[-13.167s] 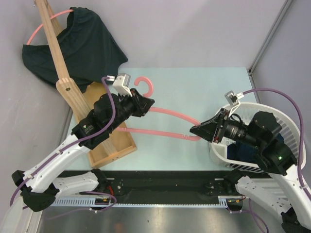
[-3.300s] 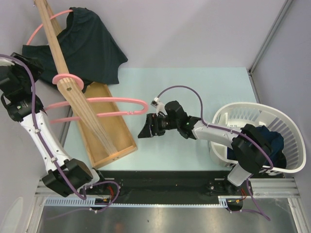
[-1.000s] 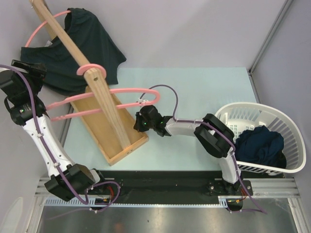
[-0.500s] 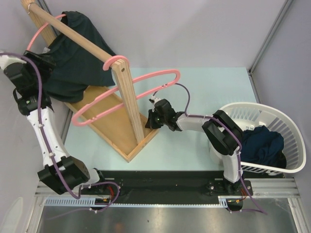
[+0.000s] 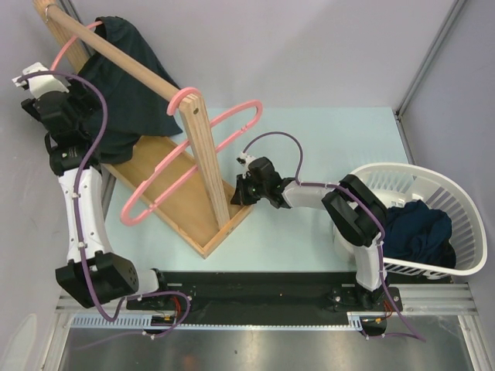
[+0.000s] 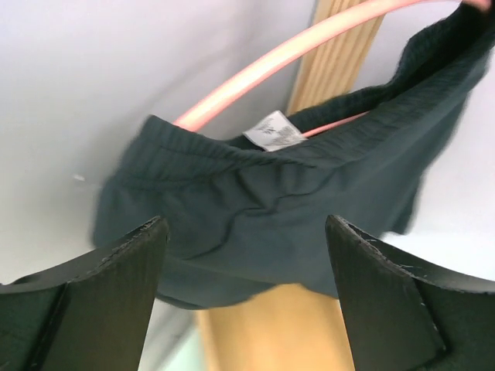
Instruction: Remove the shorts from the hanger
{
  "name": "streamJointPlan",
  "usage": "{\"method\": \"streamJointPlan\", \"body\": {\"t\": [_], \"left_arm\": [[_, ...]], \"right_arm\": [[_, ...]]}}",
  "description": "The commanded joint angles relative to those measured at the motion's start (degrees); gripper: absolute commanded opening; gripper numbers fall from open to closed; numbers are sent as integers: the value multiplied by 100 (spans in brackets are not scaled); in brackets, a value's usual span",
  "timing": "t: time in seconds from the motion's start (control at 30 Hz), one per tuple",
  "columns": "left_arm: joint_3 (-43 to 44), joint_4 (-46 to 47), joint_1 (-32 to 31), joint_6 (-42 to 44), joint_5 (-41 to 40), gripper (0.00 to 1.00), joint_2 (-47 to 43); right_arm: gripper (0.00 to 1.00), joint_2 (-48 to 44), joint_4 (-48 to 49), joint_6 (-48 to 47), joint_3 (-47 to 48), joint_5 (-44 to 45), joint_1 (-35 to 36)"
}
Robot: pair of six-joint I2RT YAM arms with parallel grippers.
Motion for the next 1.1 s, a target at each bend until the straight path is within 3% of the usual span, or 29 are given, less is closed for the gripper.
{"method": "streamJointPlan", "body": {"t": [0.0,0.1,0.27,0.47,0.6,0.8,0.83,1.0,1.07], "left_arm": [[-60,411,-7,1357,-138,89,-238],[458,-18,72,1420,-418,92,104],[1197,-670,503,892,-76,93,702],[943,-327,591,874,-305,95,781],[1101,-512,697,822,238,93,1010],[698,4,714,505,1266,72,835],[601,111,714,496,1425,64,739],[381,165,714,356,1786,43,571],[275,156,714,321,1901,27,422]], "right_arm": [[0,42,-928,-220,-283,-135,-2],[0,16,-911,-194,-283,-205,51],[0,-19,-622,-106,-283,-320,165],[0,-2,-401,9,-283,-487,227],[0,-72,-436,9,-283,-469,253],[0,-247,-568,-9,-274,-355,297],[0,-274,-568,-18,-283,-338,315],[0,-415,-542,-35,-274,-372,385],[0,-424,-542,-35,-274,-364,376]]}}
